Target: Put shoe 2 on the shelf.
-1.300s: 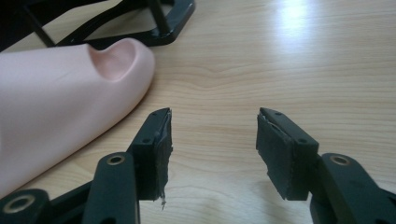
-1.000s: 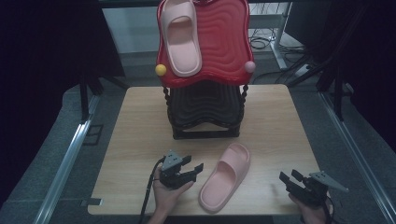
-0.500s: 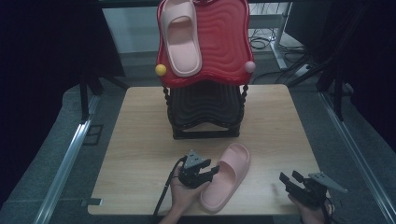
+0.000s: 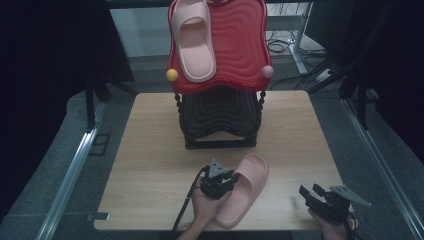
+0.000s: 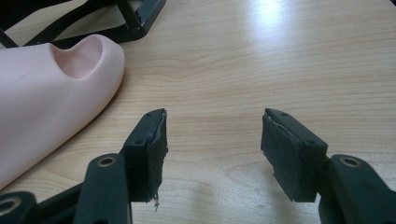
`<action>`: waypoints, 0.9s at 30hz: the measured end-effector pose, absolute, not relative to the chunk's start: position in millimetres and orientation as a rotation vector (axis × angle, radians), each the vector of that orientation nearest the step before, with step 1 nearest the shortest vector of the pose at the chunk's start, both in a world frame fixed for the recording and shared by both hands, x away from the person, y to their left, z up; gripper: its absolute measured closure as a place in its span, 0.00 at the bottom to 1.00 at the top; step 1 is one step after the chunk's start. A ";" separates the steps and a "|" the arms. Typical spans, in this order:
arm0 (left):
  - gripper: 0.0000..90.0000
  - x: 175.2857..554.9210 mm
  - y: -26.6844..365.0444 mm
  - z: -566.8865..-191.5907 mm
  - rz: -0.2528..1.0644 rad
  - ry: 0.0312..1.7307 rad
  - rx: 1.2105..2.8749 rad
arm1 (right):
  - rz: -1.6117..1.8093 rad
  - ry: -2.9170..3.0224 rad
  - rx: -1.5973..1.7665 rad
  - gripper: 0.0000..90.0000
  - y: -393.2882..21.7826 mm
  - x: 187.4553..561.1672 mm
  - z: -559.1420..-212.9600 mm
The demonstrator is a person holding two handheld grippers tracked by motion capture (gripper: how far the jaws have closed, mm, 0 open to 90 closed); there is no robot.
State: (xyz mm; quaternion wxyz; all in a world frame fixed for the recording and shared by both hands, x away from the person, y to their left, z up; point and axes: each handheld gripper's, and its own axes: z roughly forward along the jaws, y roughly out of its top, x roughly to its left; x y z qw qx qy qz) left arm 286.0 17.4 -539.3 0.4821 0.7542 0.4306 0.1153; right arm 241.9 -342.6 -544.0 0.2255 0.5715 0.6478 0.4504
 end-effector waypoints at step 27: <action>0.93 278.1 42.6 -520.4 0.269 1.088 1.616 | 1.241 1.766 1.599 0.45 -342.5 241.4 -544.3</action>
